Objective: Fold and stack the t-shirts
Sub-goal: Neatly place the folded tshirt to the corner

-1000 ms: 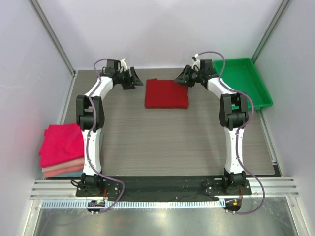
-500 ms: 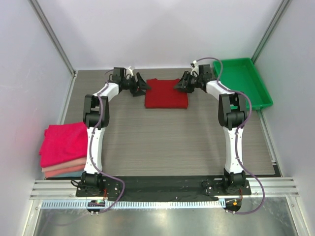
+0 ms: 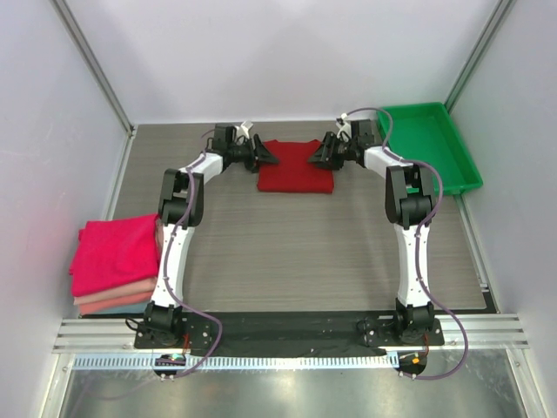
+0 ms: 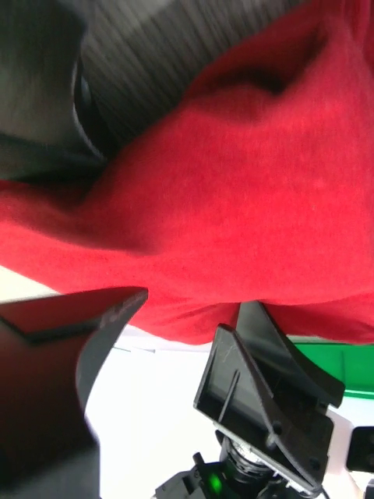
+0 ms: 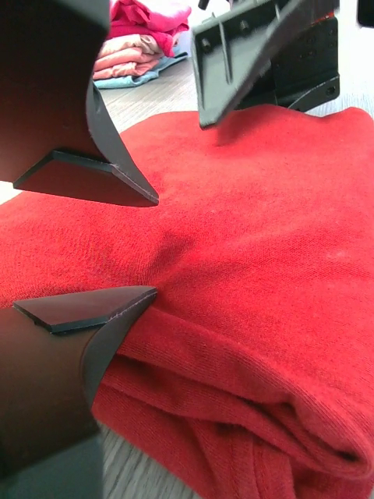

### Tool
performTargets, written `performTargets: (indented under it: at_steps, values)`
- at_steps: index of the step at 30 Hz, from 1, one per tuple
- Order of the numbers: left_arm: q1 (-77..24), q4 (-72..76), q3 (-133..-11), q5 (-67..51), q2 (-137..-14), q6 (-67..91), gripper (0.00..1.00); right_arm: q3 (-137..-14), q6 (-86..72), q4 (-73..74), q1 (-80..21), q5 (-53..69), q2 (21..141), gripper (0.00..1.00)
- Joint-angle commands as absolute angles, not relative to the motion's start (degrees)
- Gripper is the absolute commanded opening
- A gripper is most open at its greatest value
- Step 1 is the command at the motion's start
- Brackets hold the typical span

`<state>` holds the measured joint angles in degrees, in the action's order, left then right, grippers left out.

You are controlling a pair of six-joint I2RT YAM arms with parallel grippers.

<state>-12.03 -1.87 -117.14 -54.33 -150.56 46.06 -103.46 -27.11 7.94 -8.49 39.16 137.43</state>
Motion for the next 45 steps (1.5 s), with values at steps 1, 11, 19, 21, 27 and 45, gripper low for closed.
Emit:
performTargets:
  at_steps: [1, 11, 19, 21, 27, 45]
  values:
    - [-13.0, -2.6, -116.8, -54.1, -154.1, 46.3, 0.47, -101.8, -26.4, 9.1, -8.7, 38.9, 138.0, 0.51]
    - [-15.6, -1.9, -113.4, -55.8, -150.9, 47.7, 0.34, -99.2, -24.9, 9.0, -9.1, 39.0, 135.1, 0.51]
    - [-16.0, -3.7, -106.2, -56.4, -145.0, 46.7, 0.0, -94.0, -22.8, 9.2, -8.4, 39.4, 128.2, 0.51]
    - [-16.0, -4.8, -102.1, -56.8, -141.1, 46.6, 0.0, -92.6, -23.0, 9.3, -7.4, 40.2, 124.4, 0.51]
    - [-15.4, -11.8, -86.0, -56.7, -125.1, 44.5, 0.0, -89.5, -24.3, 9.7, -2.2, 42.2, 114.4, 0.51]
    - [-9.7, -40.7, -53.8, -43.2, -80.9, 21.5, 0.0, -80.0, -25.0, 10.6, 3.5, 44.1, 100.8, 0.51]
